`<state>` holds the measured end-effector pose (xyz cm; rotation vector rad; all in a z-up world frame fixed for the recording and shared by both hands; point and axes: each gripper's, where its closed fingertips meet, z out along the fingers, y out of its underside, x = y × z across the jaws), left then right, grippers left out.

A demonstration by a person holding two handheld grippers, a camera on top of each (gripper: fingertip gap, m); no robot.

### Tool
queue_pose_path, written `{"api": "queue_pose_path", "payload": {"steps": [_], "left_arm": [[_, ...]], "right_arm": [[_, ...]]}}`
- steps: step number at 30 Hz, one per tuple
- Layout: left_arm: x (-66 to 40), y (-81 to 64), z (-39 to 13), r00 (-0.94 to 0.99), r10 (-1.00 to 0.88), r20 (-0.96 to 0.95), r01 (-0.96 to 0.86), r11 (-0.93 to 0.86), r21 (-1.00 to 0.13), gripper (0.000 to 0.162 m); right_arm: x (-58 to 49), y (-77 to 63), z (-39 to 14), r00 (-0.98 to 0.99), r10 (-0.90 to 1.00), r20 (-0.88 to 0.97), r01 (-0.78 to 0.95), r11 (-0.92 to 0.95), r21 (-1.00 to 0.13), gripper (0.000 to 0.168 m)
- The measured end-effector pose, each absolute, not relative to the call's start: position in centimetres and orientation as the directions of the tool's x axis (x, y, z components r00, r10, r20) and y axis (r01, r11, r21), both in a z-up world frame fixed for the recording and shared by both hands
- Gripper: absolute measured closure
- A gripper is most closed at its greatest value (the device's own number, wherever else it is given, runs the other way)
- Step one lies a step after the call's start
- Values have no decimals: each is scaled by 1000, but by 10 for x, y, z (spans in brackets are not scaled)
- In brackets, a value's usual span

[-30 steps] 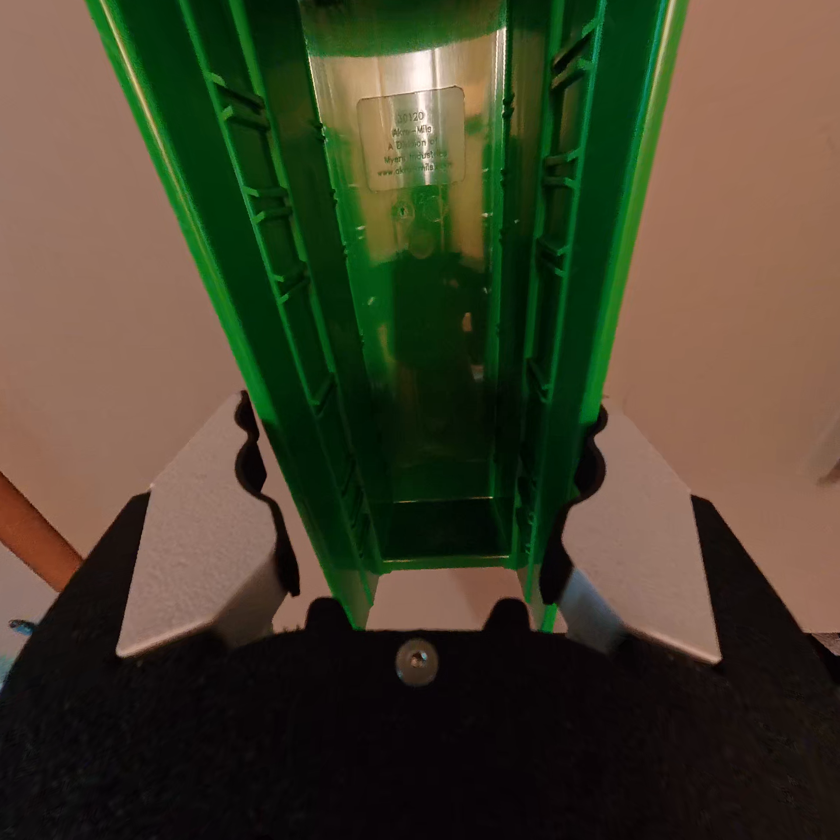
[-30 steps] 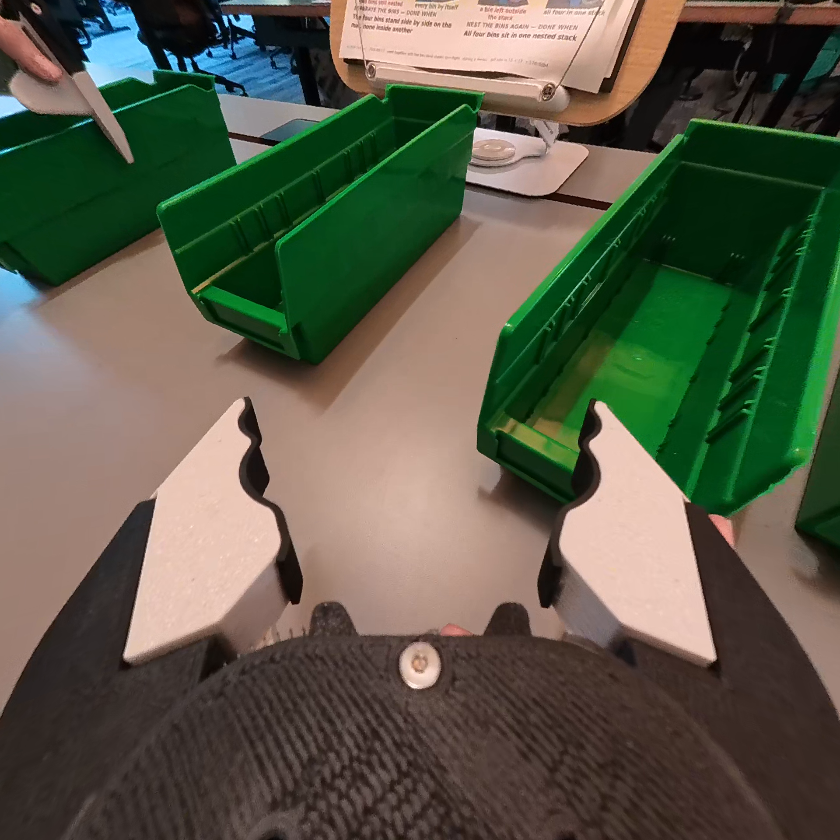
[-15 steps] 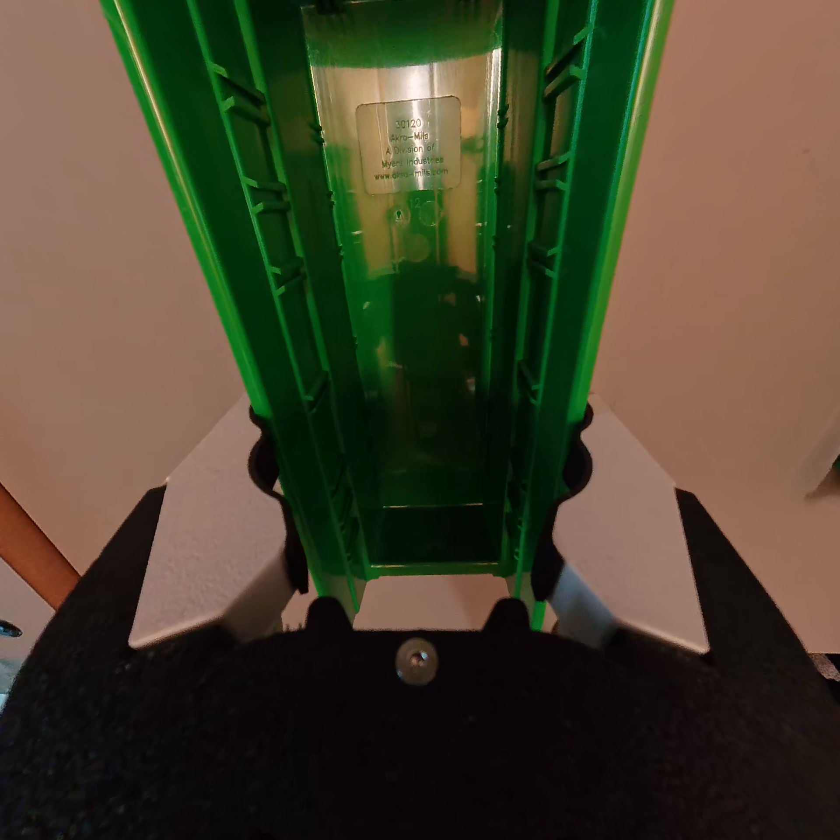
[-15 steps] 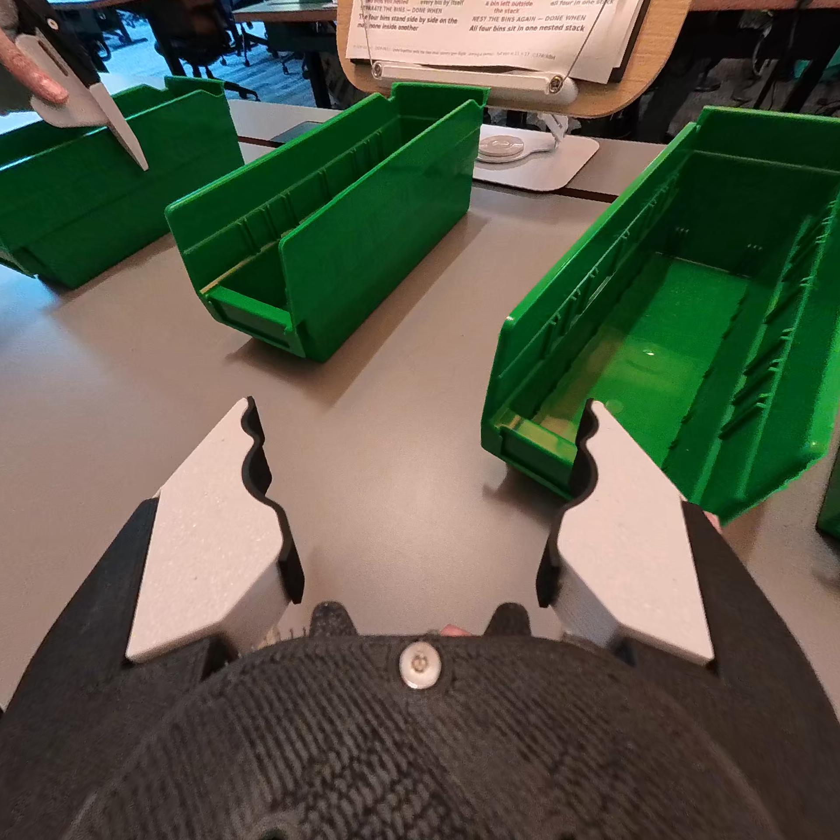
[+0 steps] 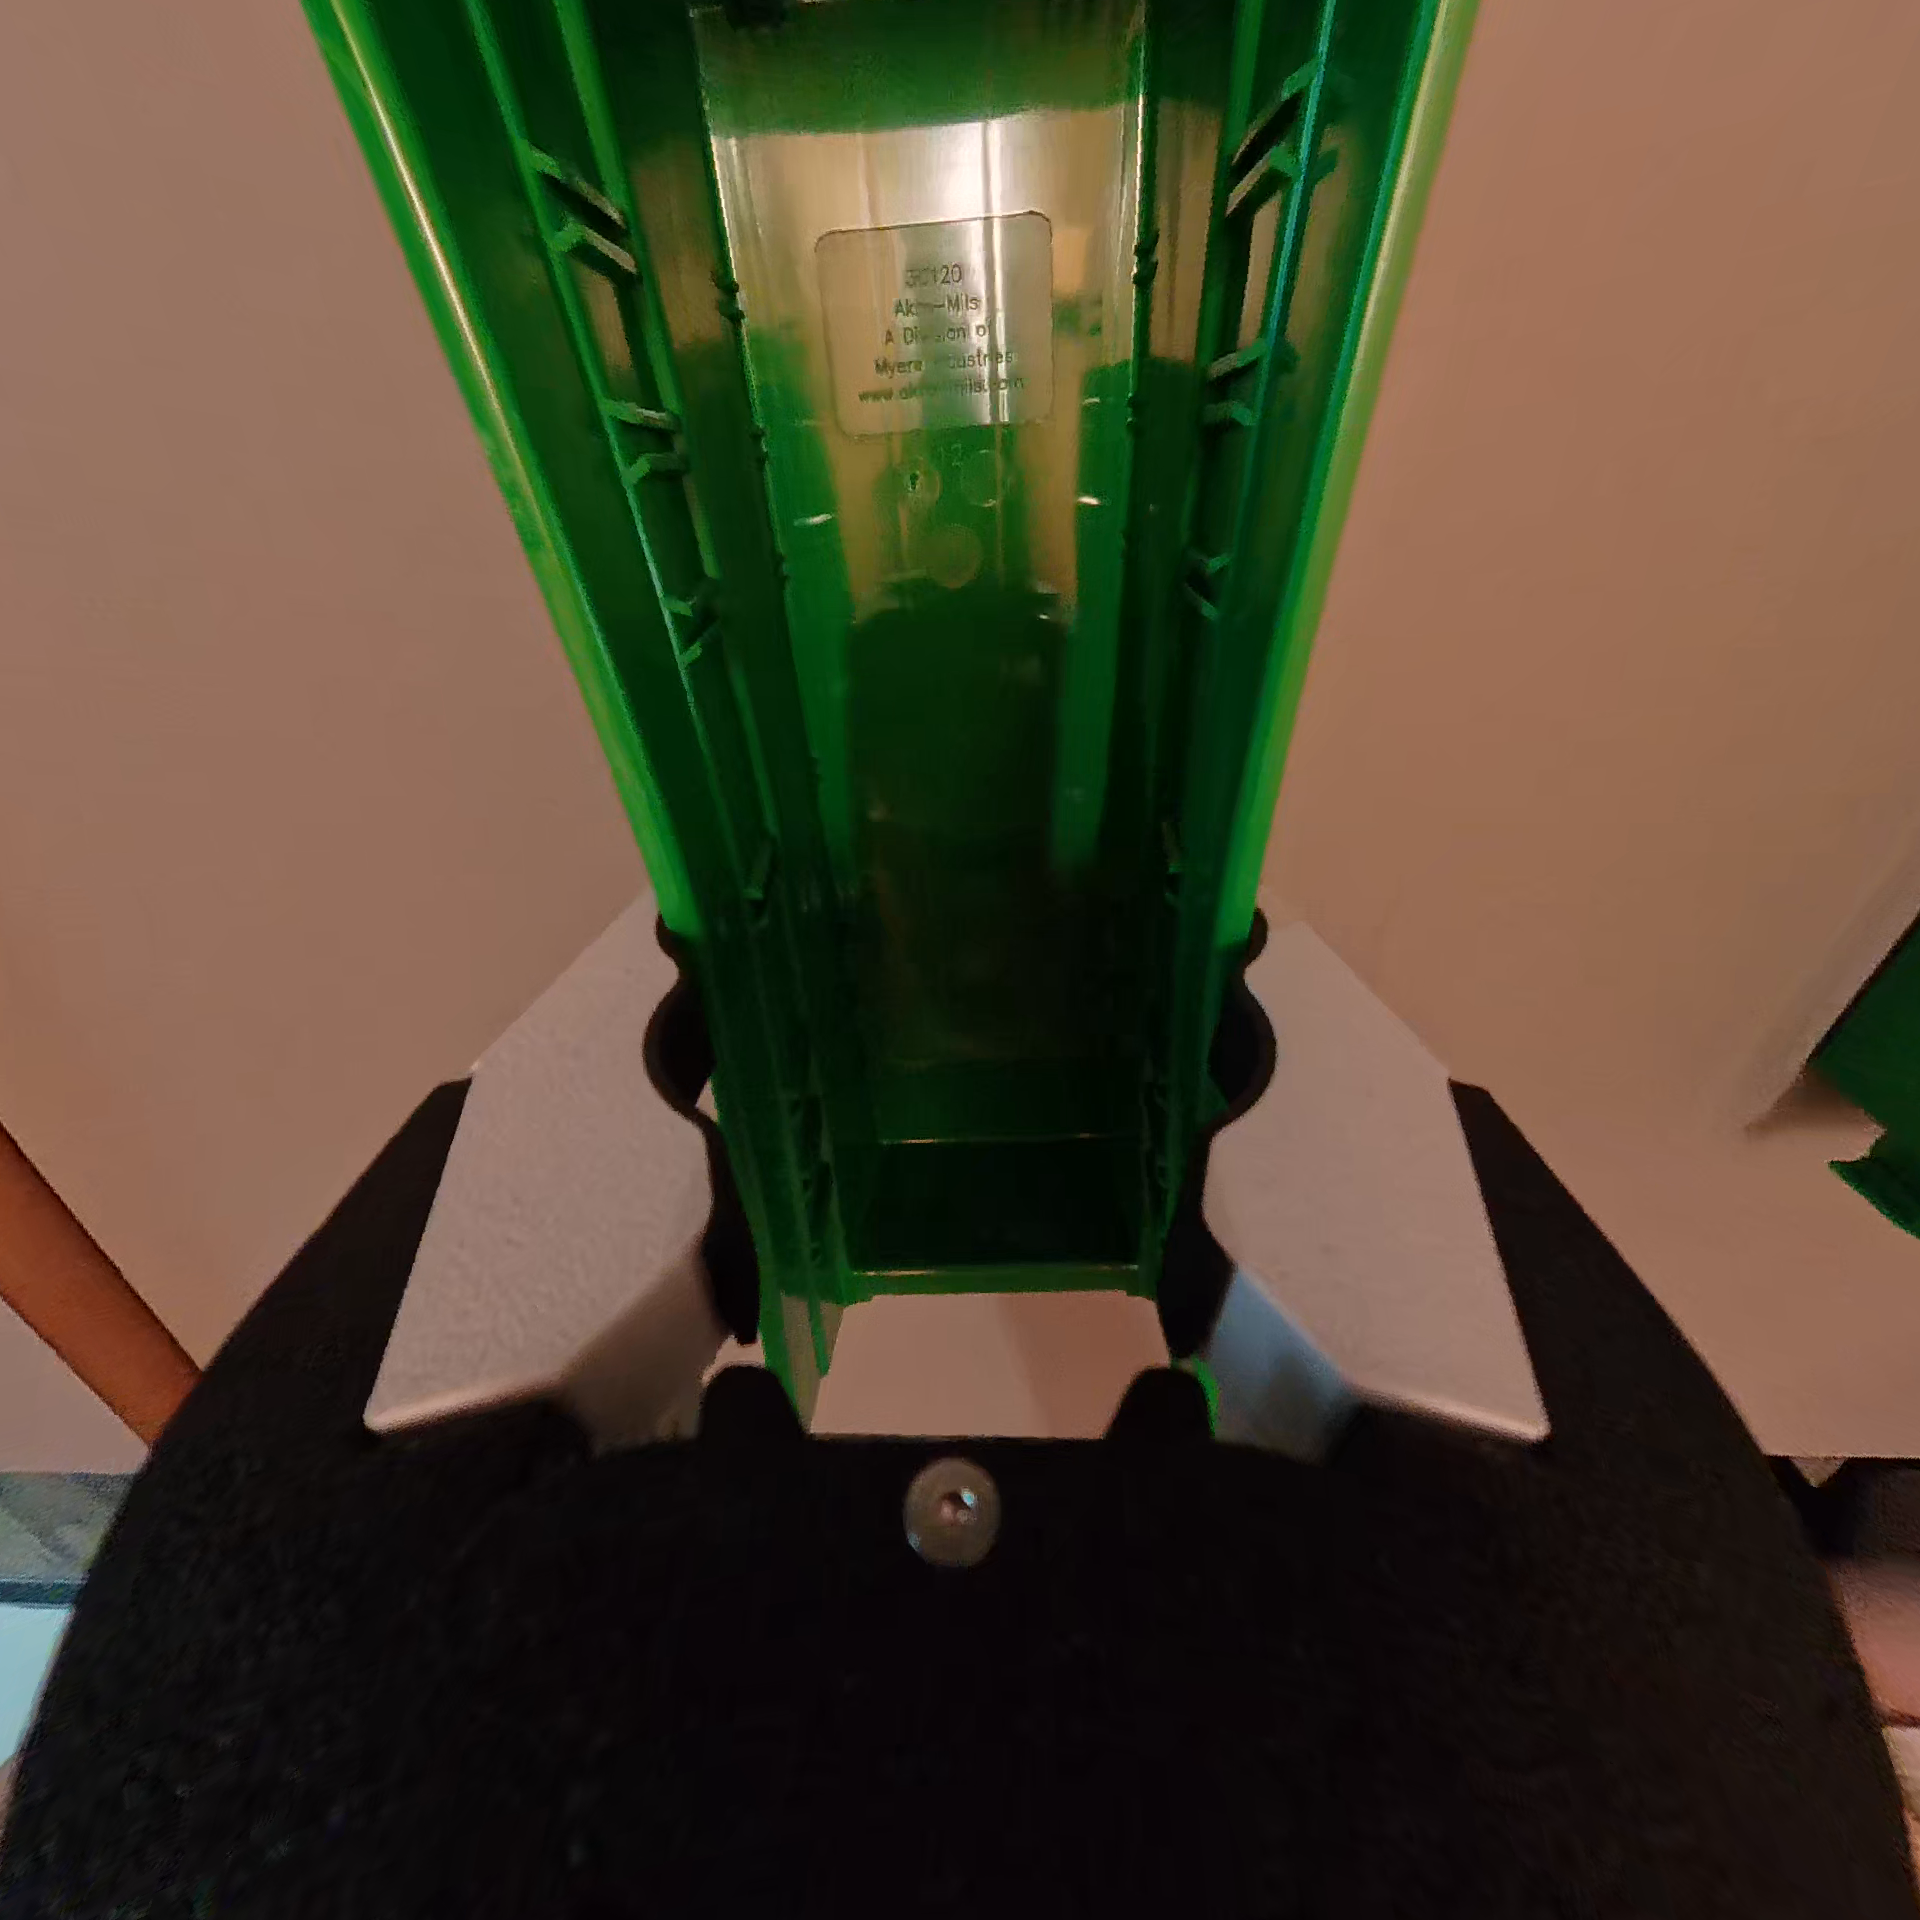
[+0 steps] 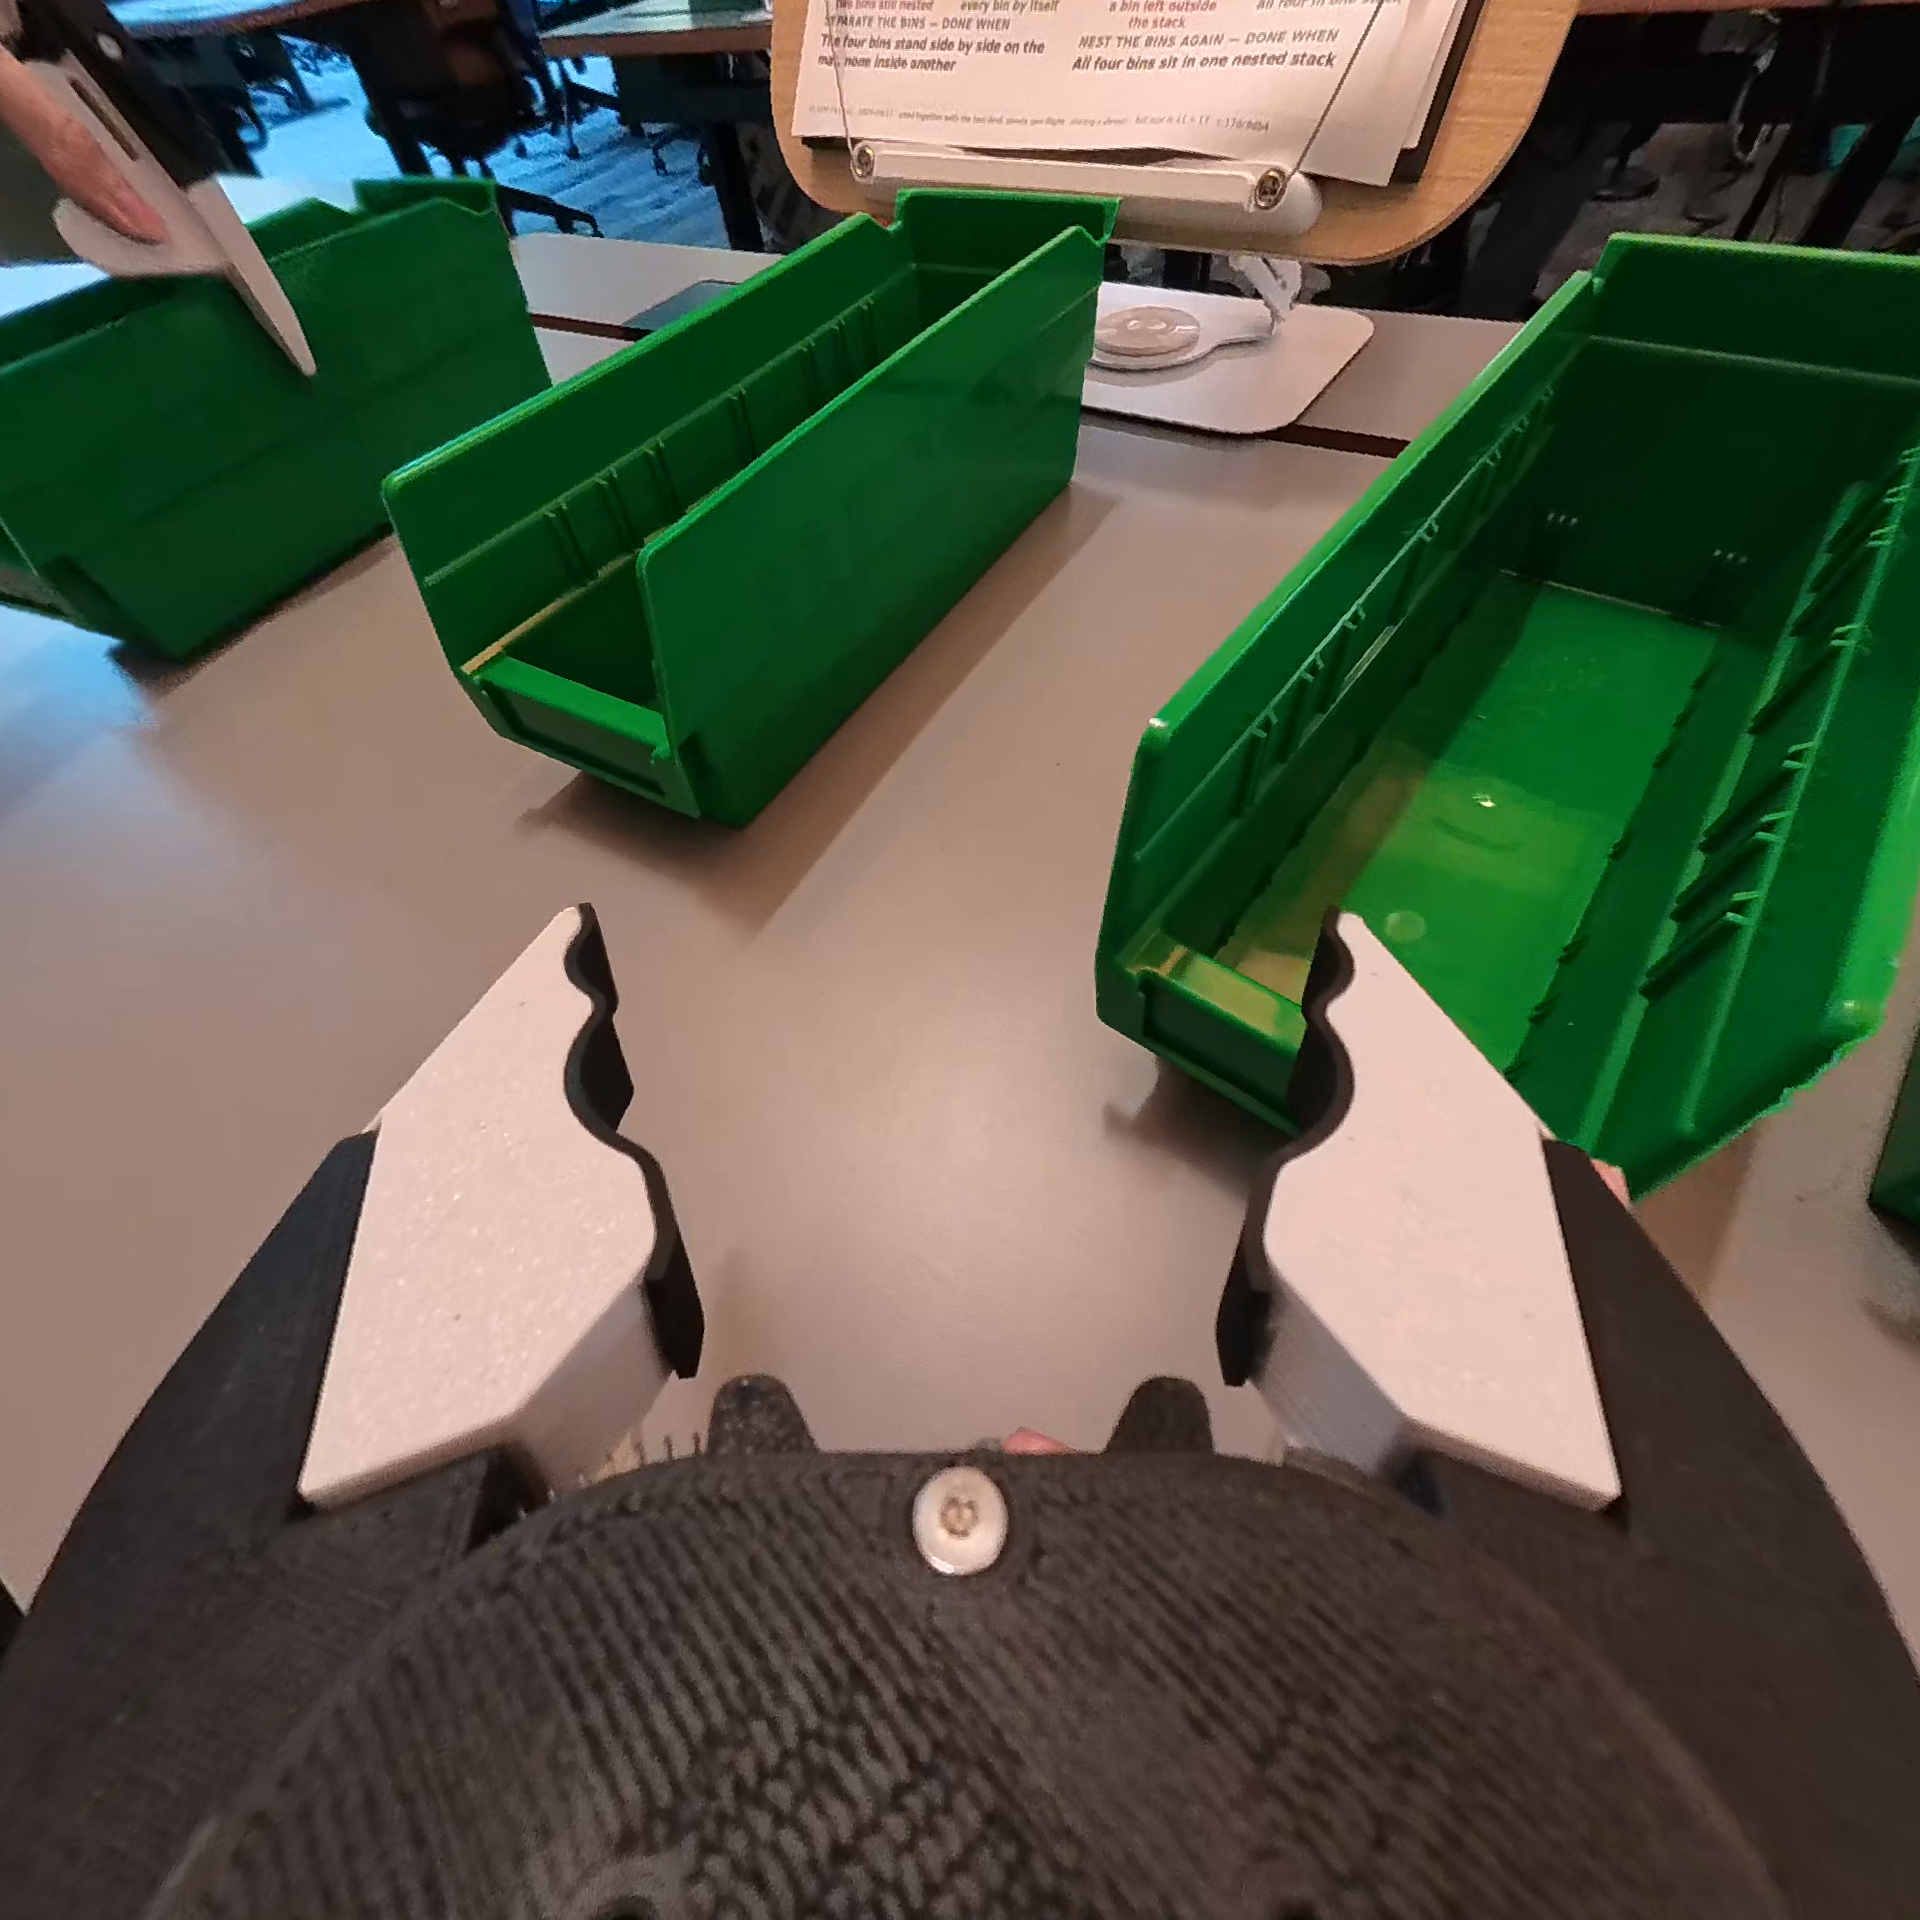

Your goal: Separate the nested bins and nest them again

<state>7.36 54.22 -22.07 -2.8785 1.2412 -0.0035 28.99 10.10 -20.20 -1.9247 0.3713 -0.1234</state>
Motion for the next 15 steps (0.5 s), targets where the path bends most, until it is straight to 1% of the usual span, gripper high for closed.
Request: {"api": "queue_pose_path", "payload": {"steps": [5, 10, 15], "left_arm": [[80, 539, -190, 729, -684, 23, -684, -730, -20, 66], [103, 520, -139, 752, -656, 66, -655, -755, -36, 65], [146, 481, -89, 722, -681, 123, -678, -732, -67, 65]], "right_arm": [[291, 100, -204, 945, -316, -90, -200, -339, -919, 39], [287, 103, -205, 949, -300, -97, -202, -343, -917, 42], [282, 104, -202, 954, -291, -78, -182, -349, -919, 43]]}}
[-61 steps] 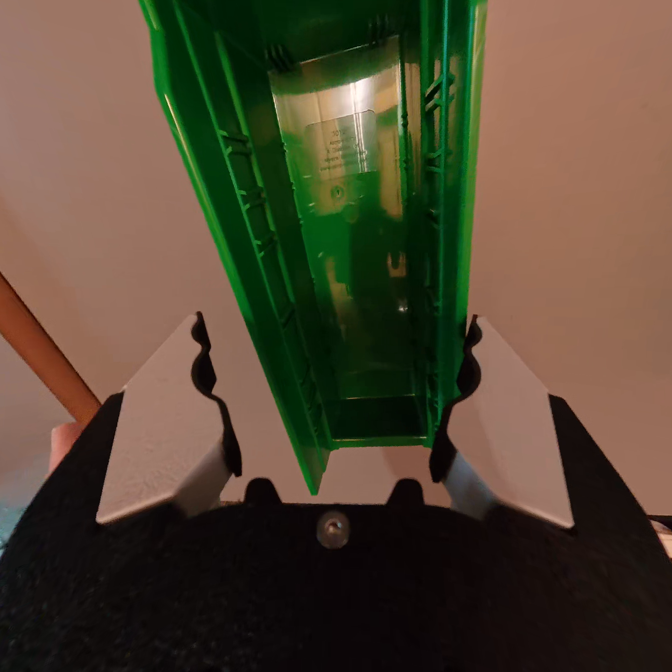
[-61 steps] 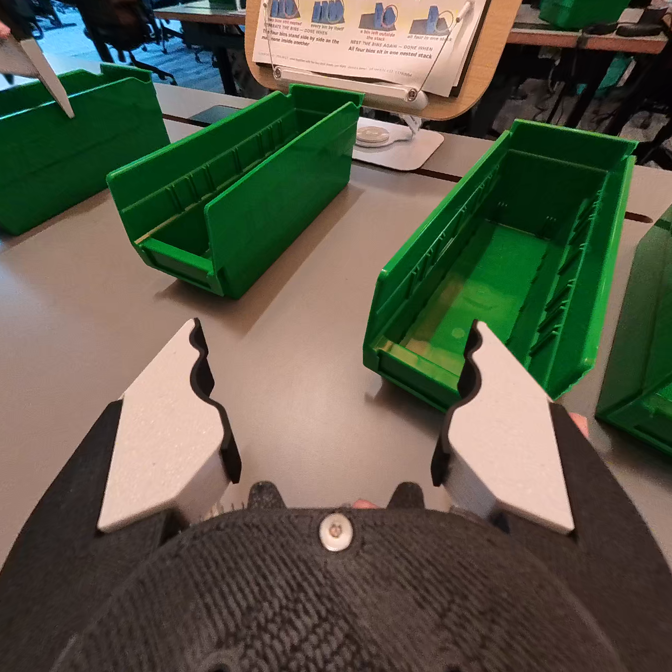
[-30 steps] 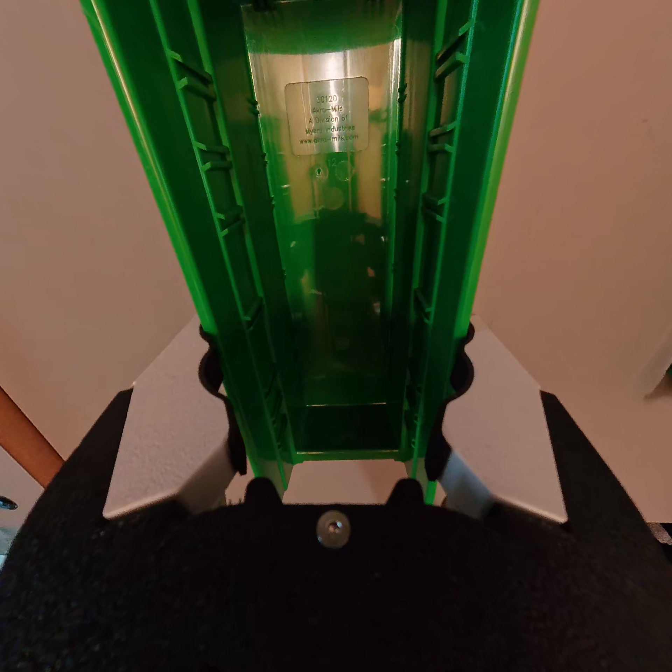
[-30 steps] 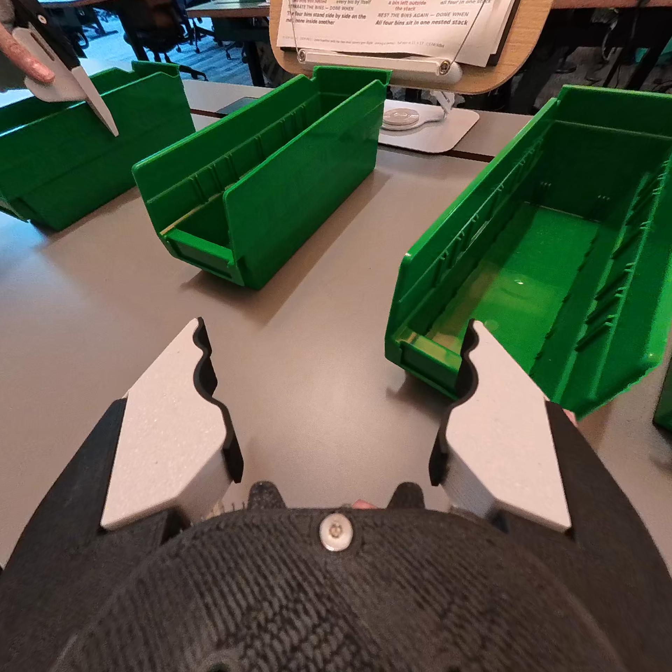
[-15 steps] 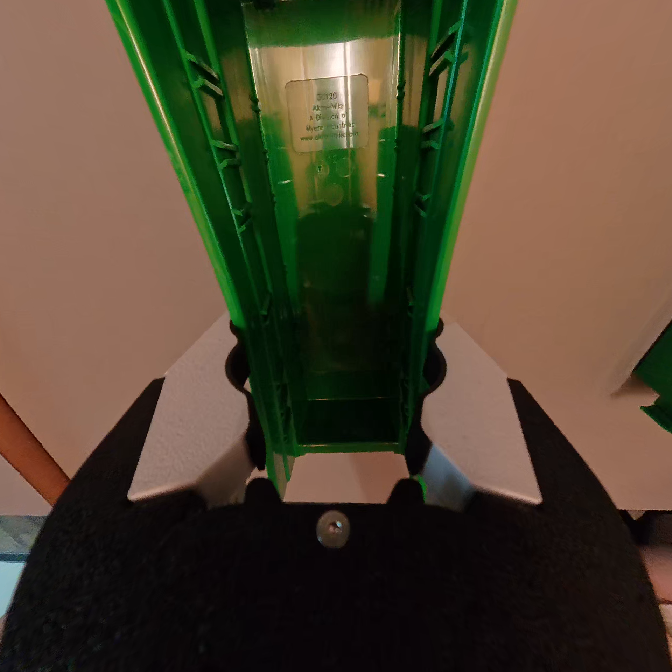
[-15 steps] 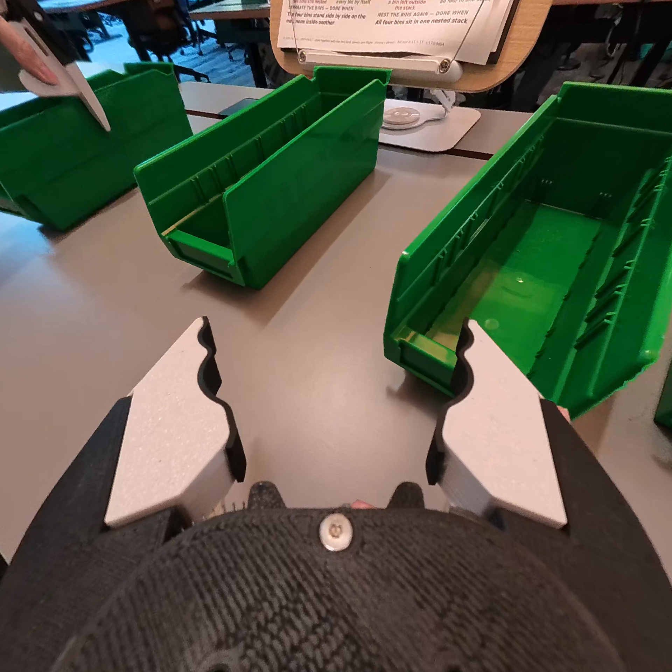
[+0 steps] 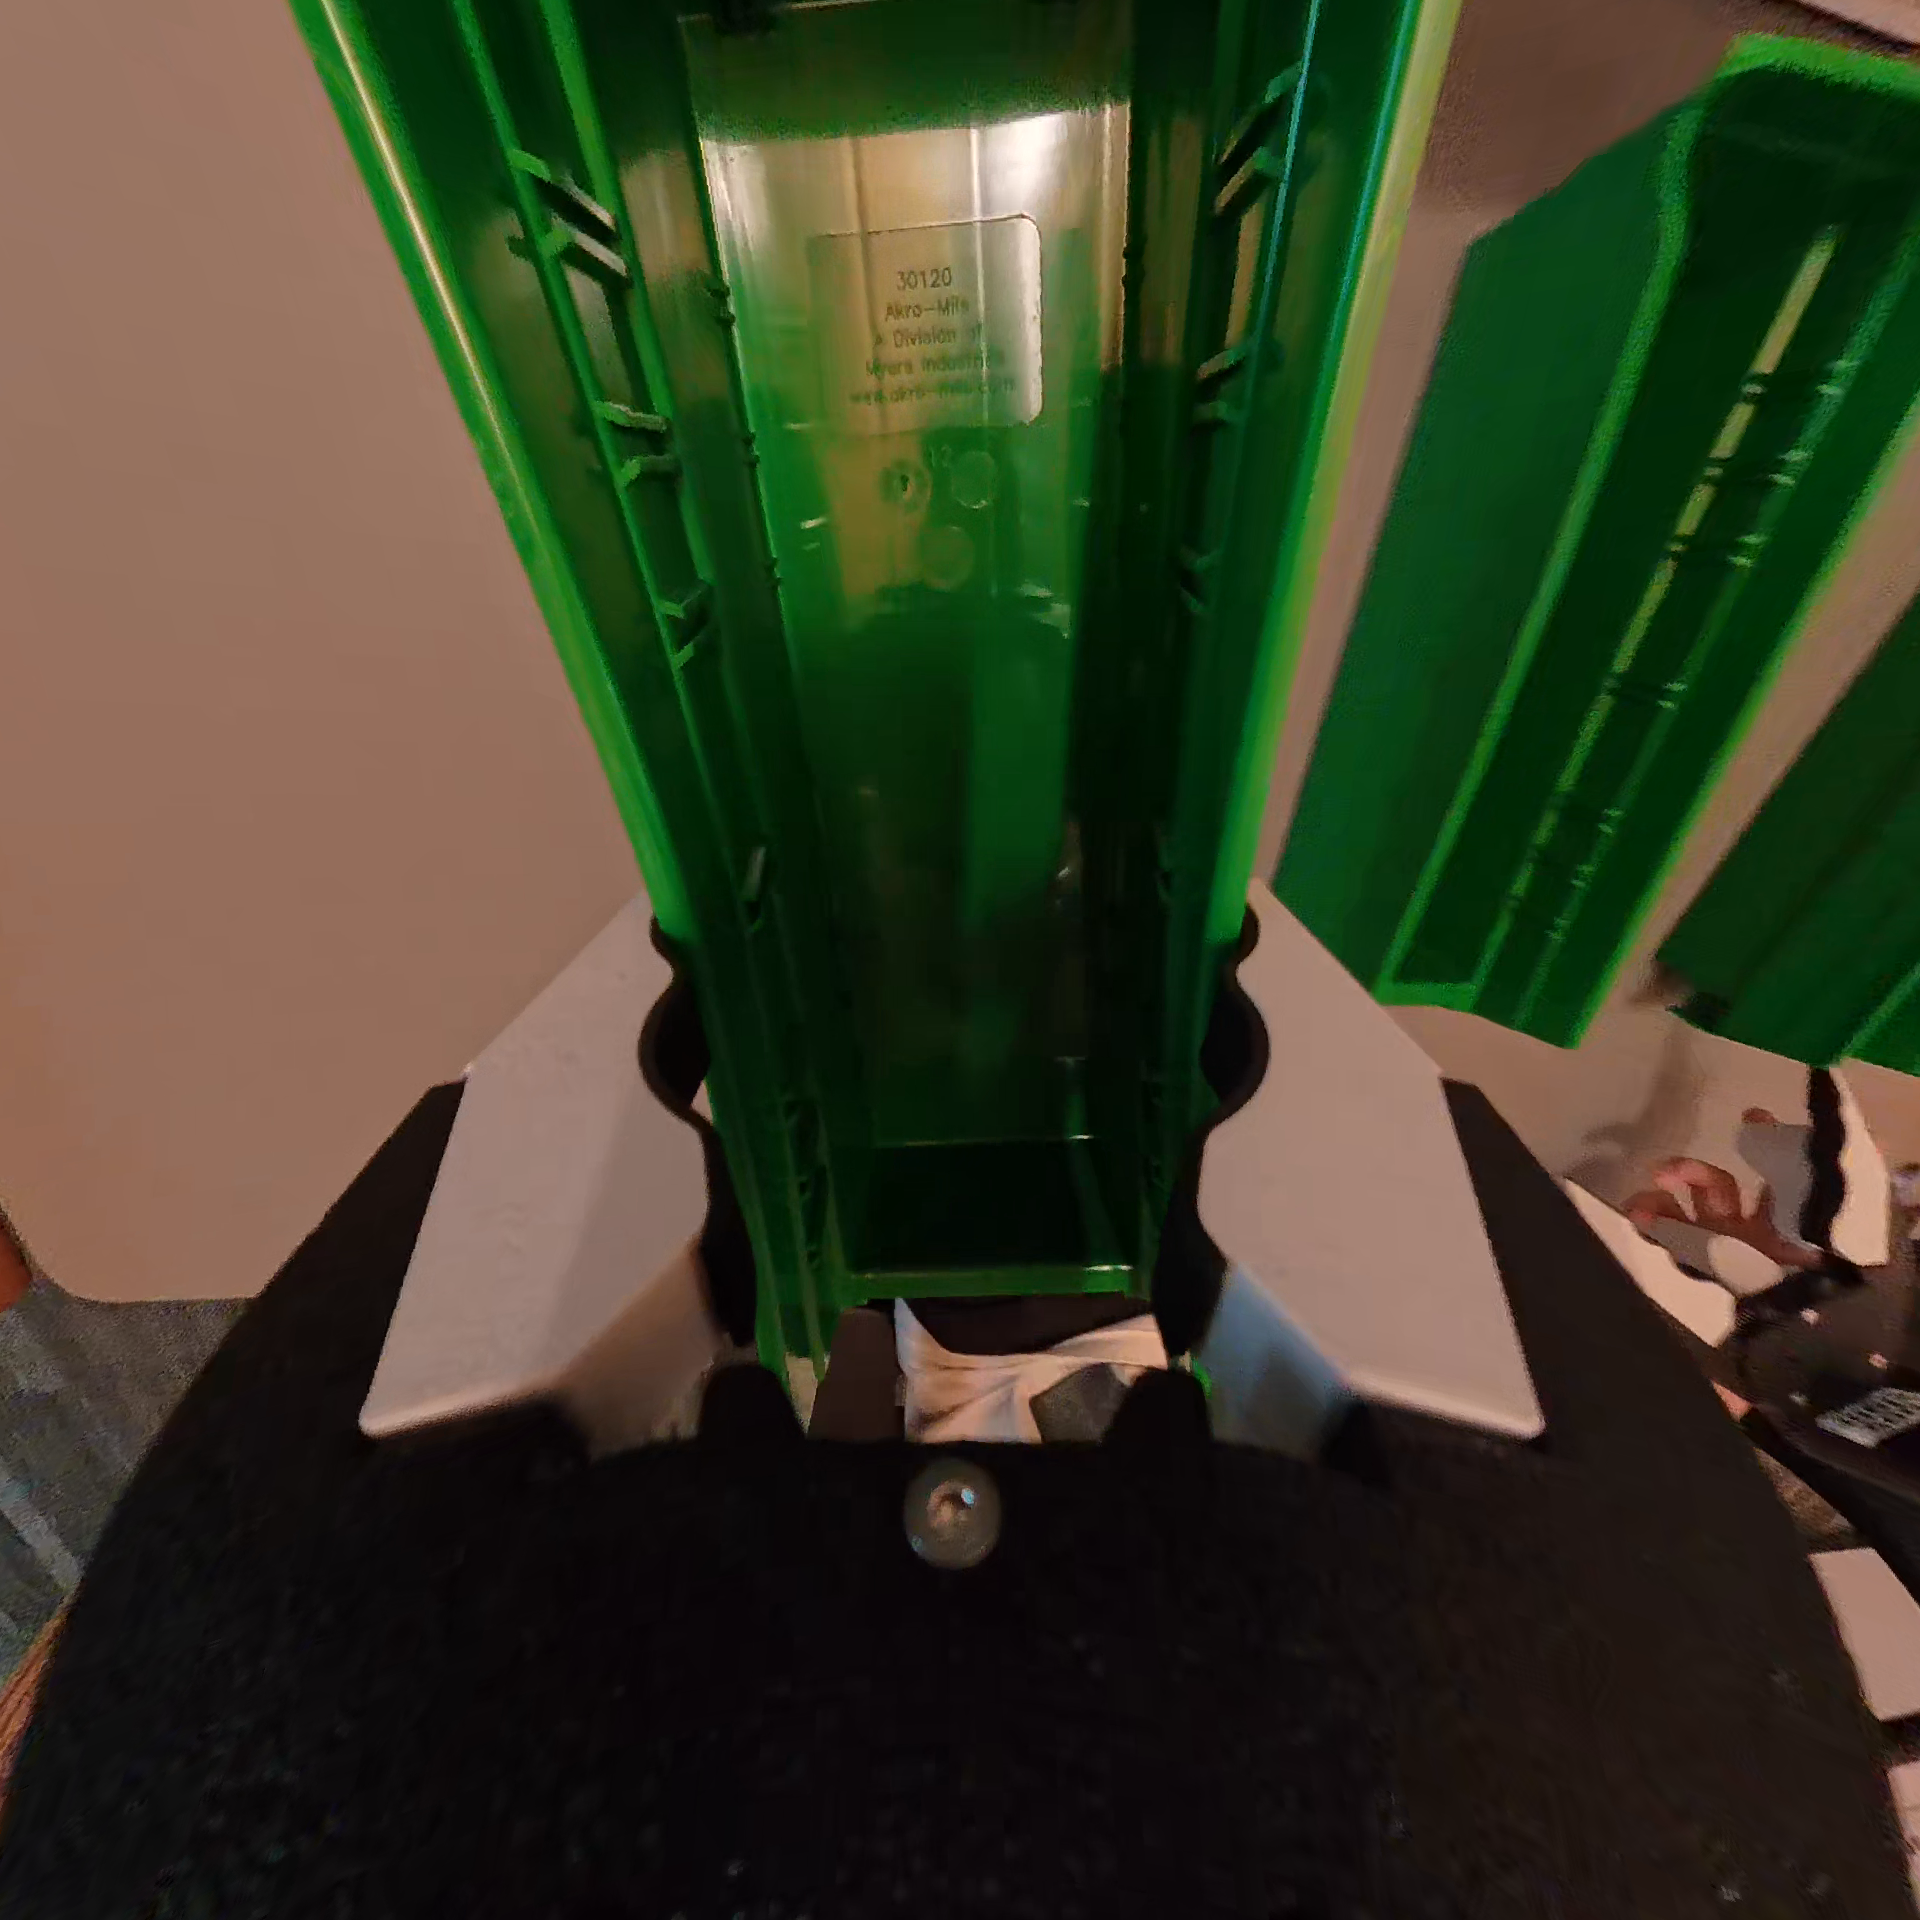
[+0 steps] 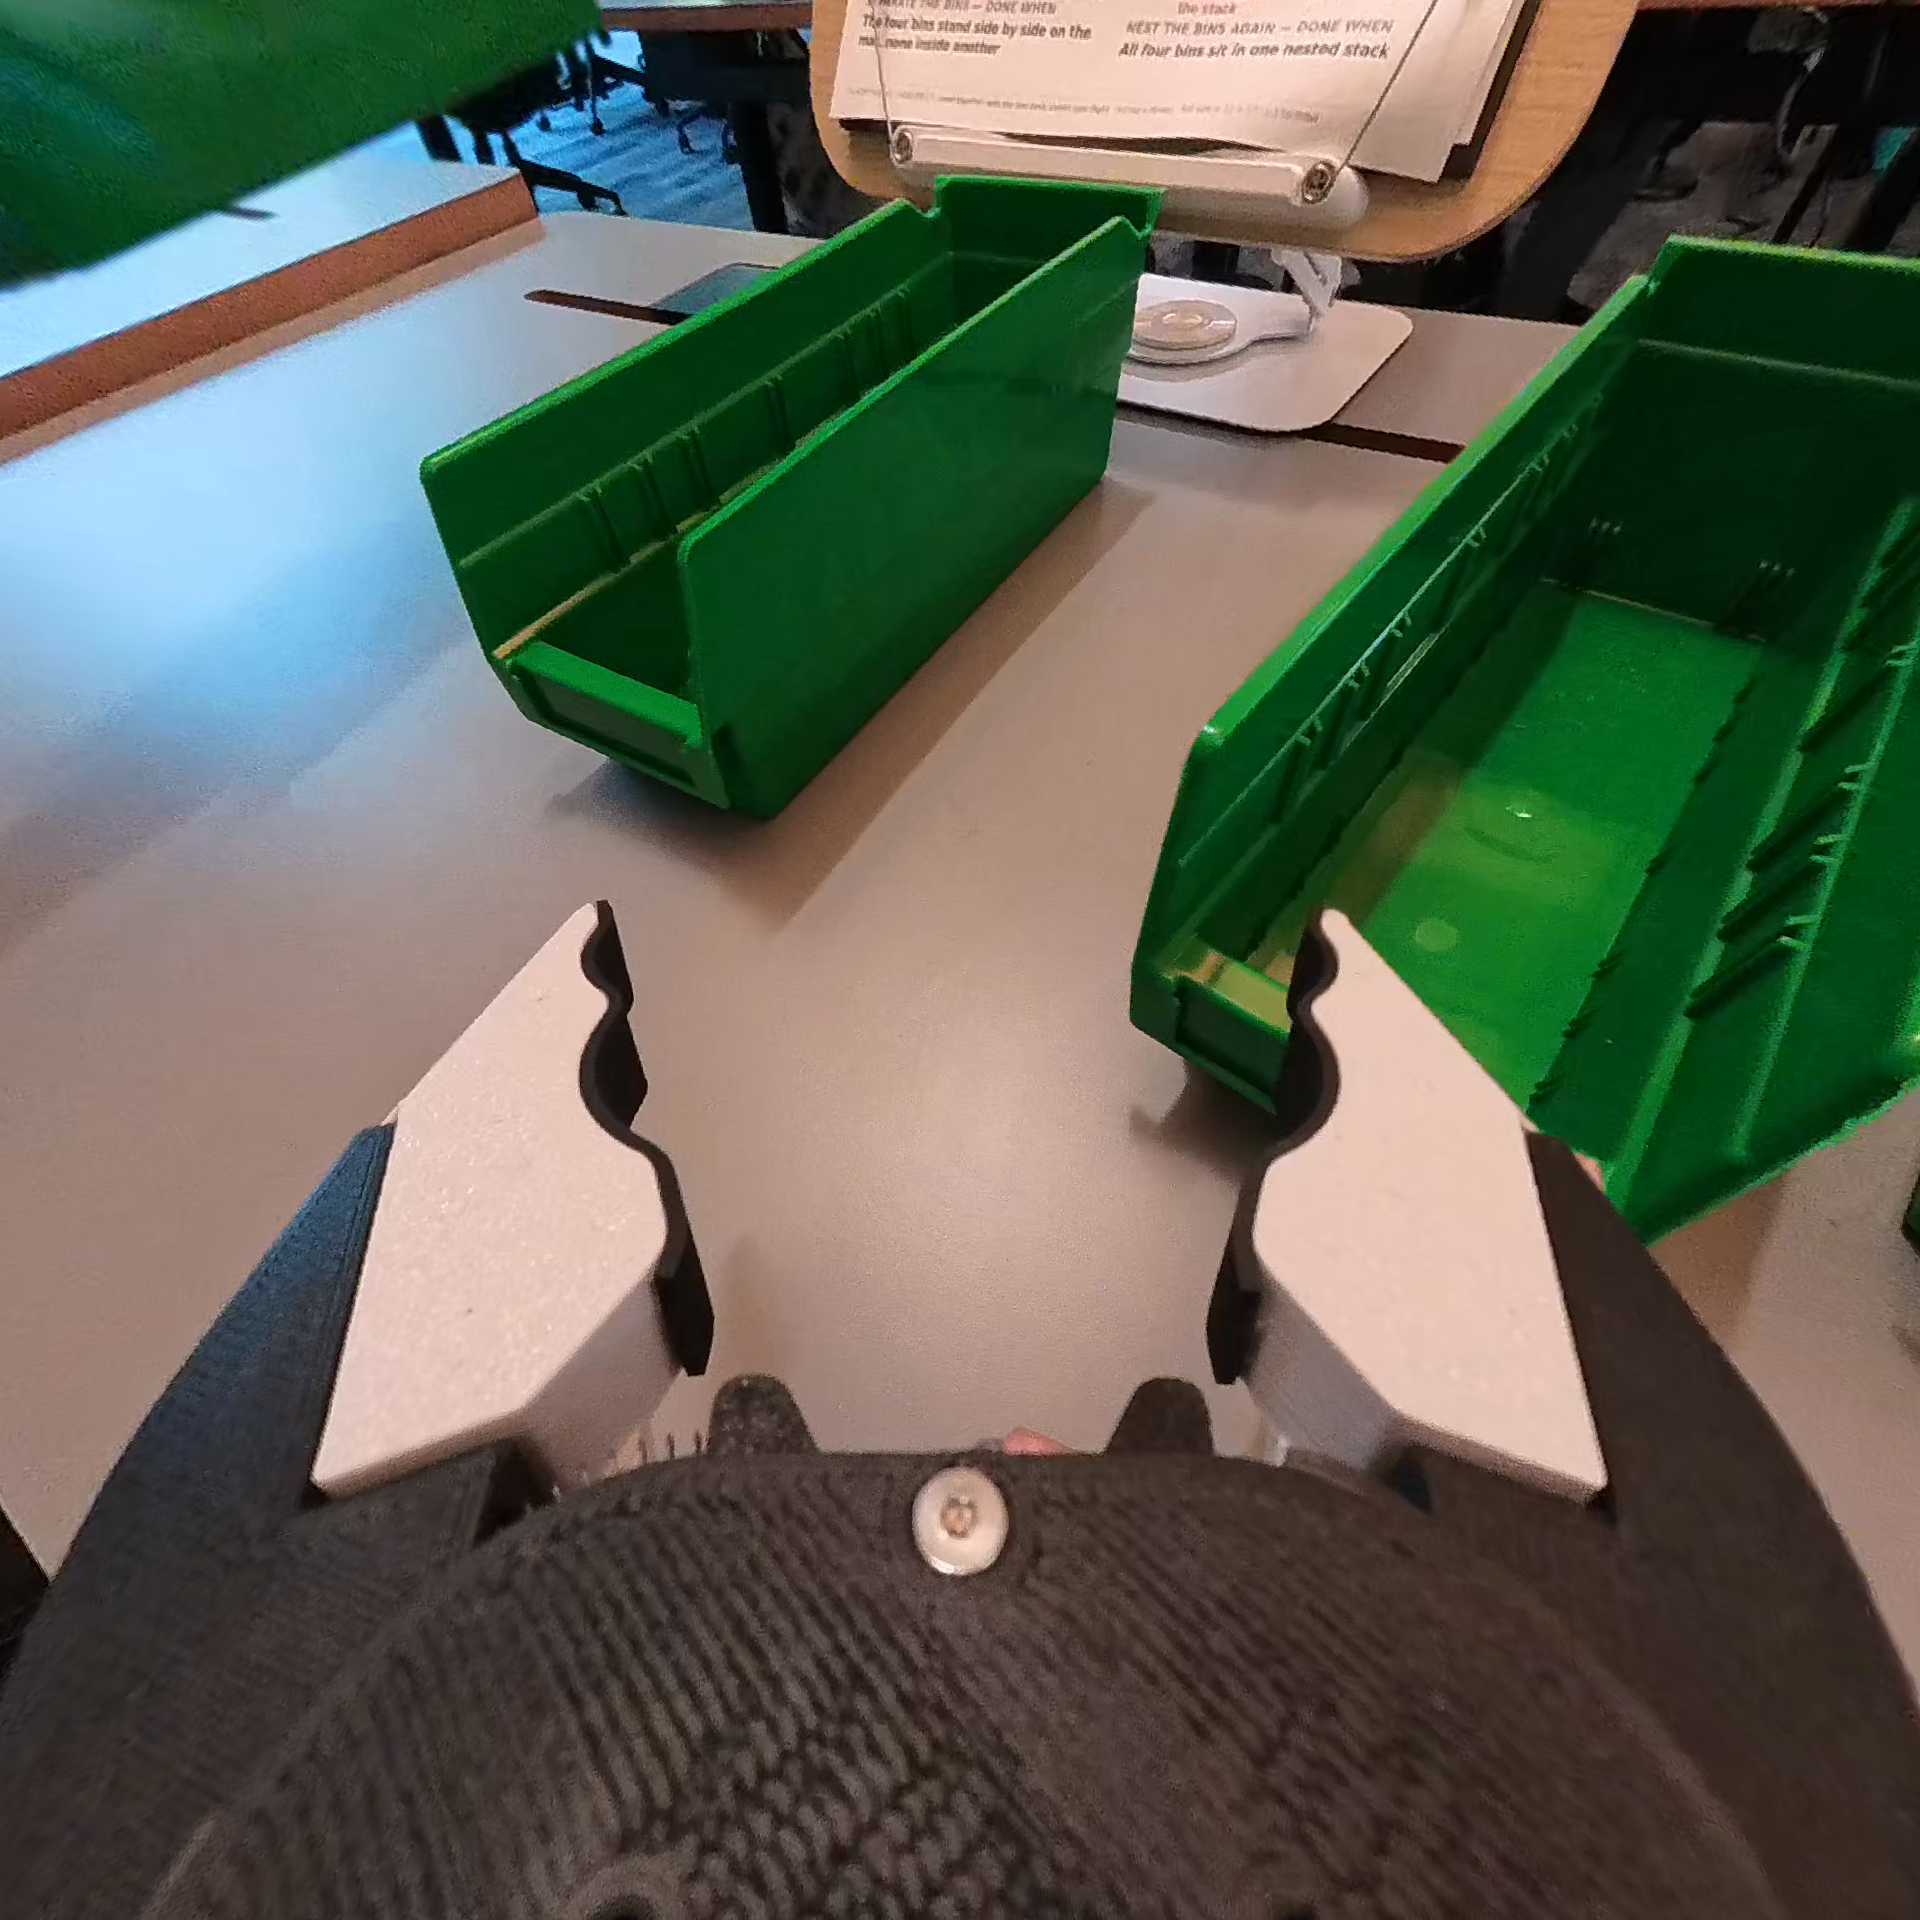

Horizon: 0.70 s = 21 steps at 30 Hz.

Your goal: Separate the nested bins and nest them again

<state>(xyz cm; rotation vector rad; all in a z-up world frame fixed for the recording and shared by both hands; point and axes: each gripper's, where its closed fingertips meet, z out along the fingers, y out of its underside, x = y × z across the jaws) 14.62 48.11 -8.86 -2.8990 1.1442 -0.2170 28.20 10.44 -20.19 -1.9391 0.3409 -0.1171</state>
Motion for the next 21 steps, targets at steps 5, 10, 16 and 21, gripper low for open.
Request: {"api": "queue_pose_path", "payload": {"steps": [5, 10, 16, 21], "left_arm": [[190, 437, -64, 667, -740, 86, -737, -672, -73, 67], [236, 390, -67, 603, -793, 84, -791, -608, -59, 66], [276, 357, -82, 589, -801, 108, -801, -596, -52, 68], [289, 345, -98, 586, -806, 83, -807, -590, -32, 69]], "right_arm": [[282, 102, -196, 954, -291, -72, -172, -336, -926, 44], [287, 96, -190, 950, -303, -80, -179, -317, -931, 44], [297, 87, -185, 942, -326, -83, -184, -293, -938, 46], [298, 85, -183, 940, -329, -92, -191, -284, -940, 46]]}}
